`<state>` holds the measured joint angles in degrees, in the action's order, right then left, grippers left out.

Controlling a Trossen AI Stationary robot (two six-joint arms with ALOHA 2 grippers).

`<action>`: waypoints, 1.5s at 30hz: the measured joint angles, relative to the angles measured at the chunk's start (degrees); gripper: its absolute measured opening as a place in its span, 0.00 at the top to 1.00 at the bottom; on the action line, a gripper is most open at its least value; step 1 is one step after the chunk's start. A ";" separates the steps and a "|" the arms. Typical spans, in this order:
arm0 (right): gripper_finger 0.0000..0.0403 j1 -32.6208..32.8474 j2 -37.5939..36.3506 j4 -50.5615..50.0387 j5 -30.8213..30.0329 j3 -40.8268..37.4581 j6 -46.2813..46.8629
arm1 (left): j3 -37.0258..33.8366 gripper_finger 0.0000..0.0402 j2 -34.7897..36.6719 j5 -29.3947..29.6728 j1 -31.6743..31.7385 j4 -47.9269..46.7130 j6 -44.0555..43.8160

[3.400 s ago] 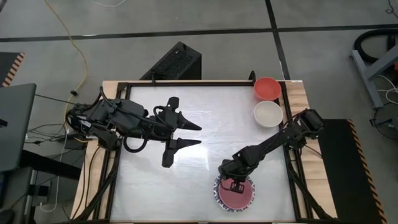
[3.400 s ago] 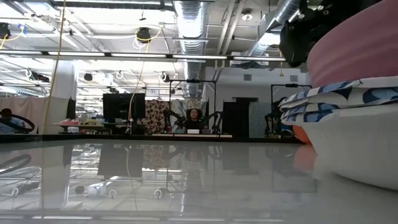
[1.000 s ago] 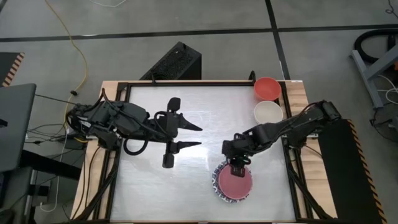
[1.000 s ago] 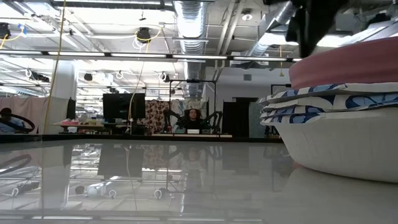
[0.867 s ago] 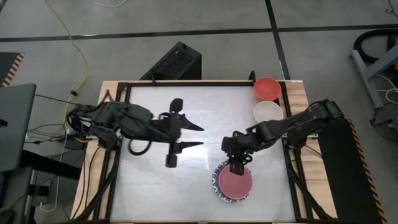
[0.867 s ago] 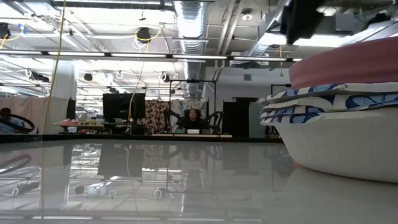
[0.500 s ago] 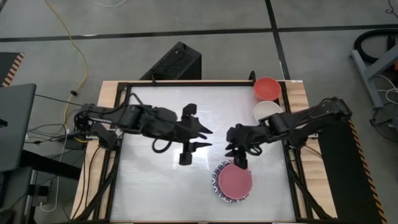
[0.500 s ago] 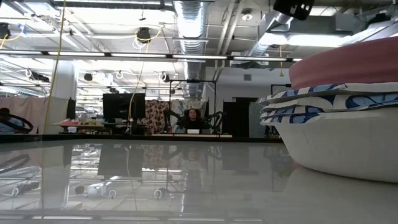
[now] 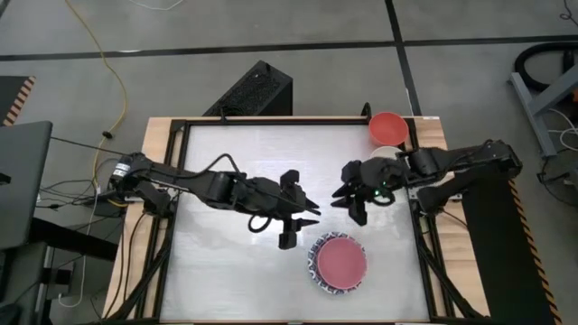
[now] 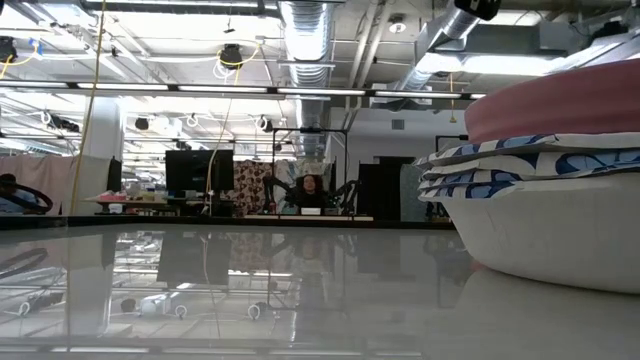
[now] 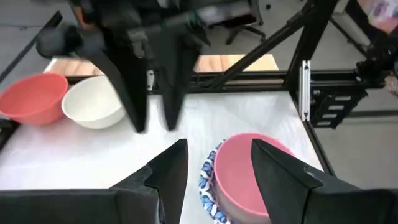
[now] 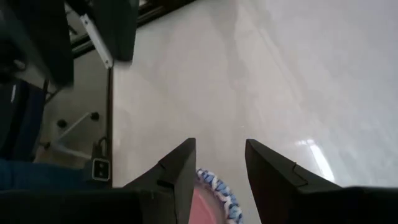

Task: Nest bowls inside each other
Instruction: Stack the white bowl on top of the pink bowl

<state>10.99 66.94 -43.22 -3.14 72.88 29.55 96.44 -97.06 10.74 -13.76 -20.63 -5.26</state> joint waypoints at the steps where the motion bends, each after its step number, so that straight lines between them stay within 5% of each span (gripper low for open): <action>1: 0.60 -0.65 -0.38 -0.05 0.00 0.00 -0.20 | -1.51 0.58 0.00 -0.01 0.00 2.36 -0.58; 11: 0.60 -9.69 -2.06 -10.13 -5.00 0.02 -4.69 | -15.00 0.58 -0.02 -4.96 0.27 30.89 -12.23; 18: 0.60 -14.77 -0.34 -24.70 -7.93 0.02 -4.11 | -11.06 0.58 -0.02 -4.80 3.53 31.48 -16.05; 32: 0.60 -14.16 -0.09 -34.48 -11.19 0.00 11.19 | 7.07 0.58 0.04 -8.43 20.46 -0.49 -11.62; 45: 0.60 -9.39 -0.04 -38.80 -18.10 -0.04 30.59 | -7.18 0.58 -1.53 -26.42 29.18 -6.15 -13.35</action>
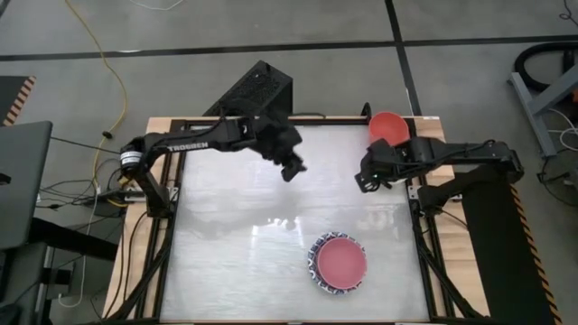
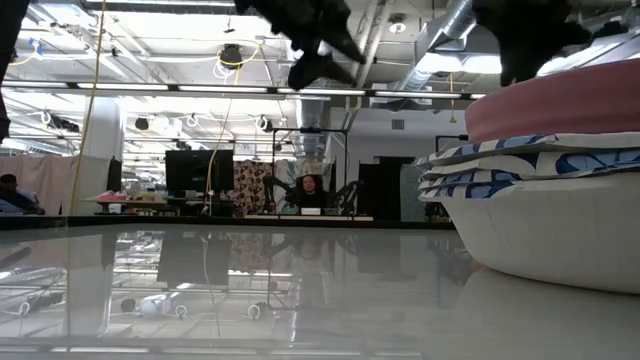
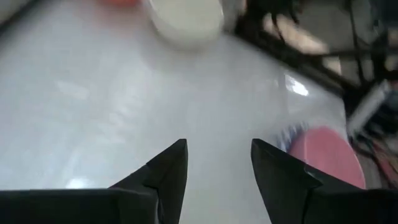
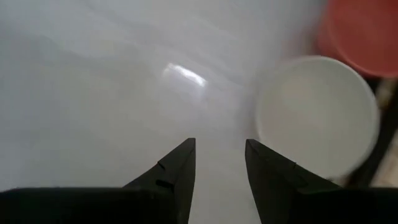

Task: Nest bowls inside each other
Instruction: Stack the white bowl on top of the pink bowl

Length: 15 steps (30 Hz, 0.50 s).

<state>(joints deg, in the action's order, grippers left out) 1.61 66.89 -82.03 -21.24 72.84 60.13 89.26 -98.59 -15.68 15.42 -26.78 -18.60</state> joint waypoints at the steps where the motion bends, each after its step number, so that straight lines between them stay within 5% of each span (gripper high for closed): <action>1: 0.60 -0.35 -0.04 -1.24 -0.10 0.00 1.07 | -1.05 0.58 -0.03 -1.95 0.00 -1.25 -0.12; 9: 0.60 -4.05 -0.04 -7.45 -0.13 0.00 6.48 | -6.17 0.58 -0.15 -6.79 -1.14 -1.42 0.17; 15: 0.60 -4.44 2.03 -7.51 0.05 0.00 4.04 | -5.06 0.58 -0.13 -14.80 2.61 10.01 -3.06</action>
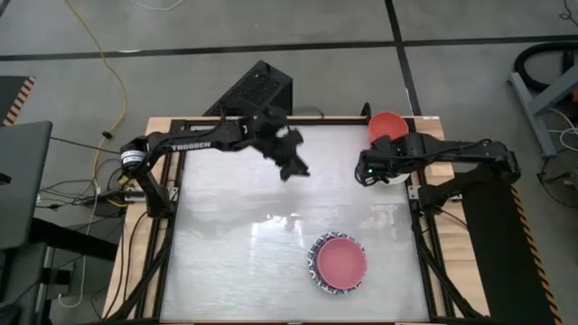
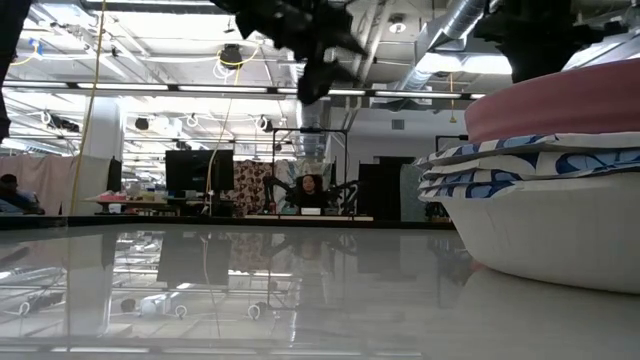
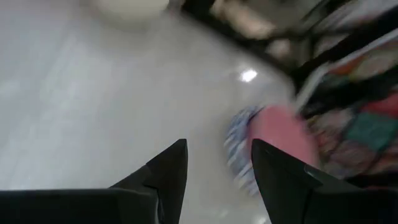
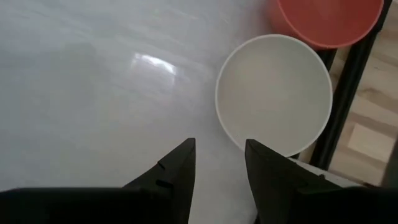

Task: Nest bowls inside each other
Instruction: Stack the white bowl on top of the pink bowl

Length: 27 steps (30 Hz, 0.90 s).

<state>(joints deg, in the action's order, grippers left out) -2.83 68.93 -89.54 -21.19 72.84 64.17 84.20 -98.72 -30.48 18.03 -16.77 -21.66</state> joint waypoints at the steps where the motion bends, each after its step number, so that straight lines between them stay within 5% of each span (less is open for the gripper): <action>1: 0.60 0.00 0.64 -0.02 0.00 0.00 -0.81 | 0.52 0.58 0.00 -1.63 0.94 2.52 -2.02; 11: 0.58 -2.33 11.15 1.05 0.18 0.00 -8.08 | 4.67 0.58 0.12 -5.46 9.88 7.57 -4.53; 18: 0.46 -6.85 16.63 4.96 3.41 0.00 -15.50 | 4.59 0.58 0.02 -7.21 12.85 7.32 -4.06; 27: 0.35 -12.40 9.90 4.87 0.26 0.00 -25.22 | 4.59 0.53 0.02 -9.40 13.46 7.17 -3.30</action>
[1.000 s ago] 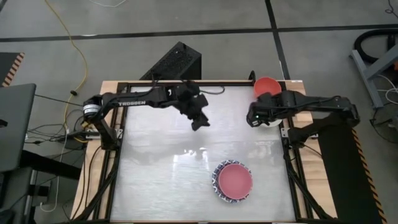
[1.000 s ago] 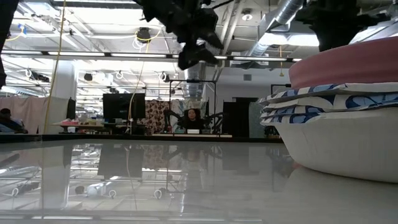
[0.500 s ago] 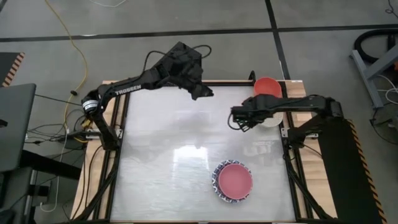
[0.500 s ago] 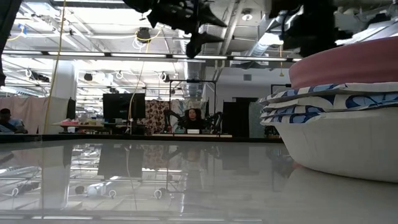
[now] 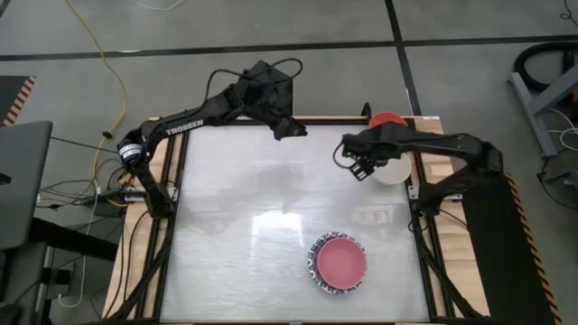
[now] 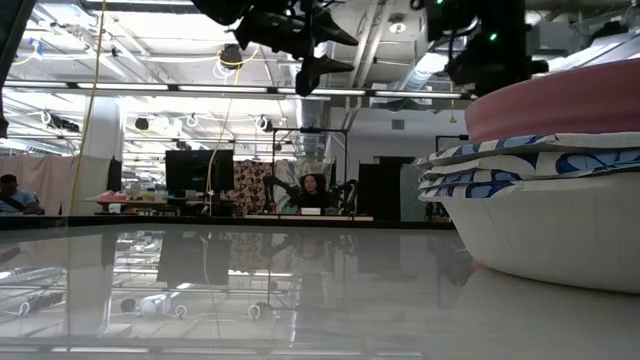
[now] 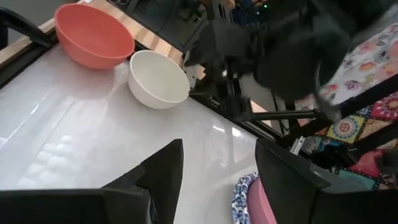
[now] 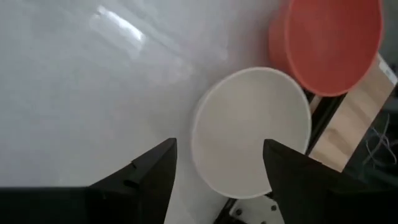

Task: Nest bowls inside each other
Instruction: Stack the white bowl on top of the pink bowl

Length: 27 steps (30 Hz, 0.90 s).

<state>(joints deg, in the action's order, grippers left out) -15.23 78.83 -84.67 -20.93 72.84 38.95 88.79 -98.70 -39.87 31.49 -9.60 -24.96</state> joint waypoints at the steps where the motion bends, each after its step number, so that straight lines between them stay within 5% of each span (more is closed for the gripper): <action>1: 0.35 -0.45 -1.23 -0.09 0.02 0.00 -1.17 | 0.00 0.52 0.00 0.10 -0.12 0.15 0.05; 7: 0.35 -3.54 -8.32 0.07 0.90 -2.22 -3.49 | 0.00 0.51 0.00 1.29 -0.78 1.88 0.29; 15: 0.35 -4.71 -17.81 7.57 10.12 -18.86 -5.47 | 0.00 0.51 0.00 1.71 -2.07 10.75 -2.45; 27: 0.35 -5.36 -15.18 14.62 11.83 -21.86 -17.53 | 0.00 0.51 0.01 5.12 -6.25 12.96 -2.01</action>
<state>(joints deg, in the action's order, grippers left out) -20.59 63.65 -70.05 -9.10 50.98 21.42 88.79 -98.69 -34.75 25.23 3.36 -26.97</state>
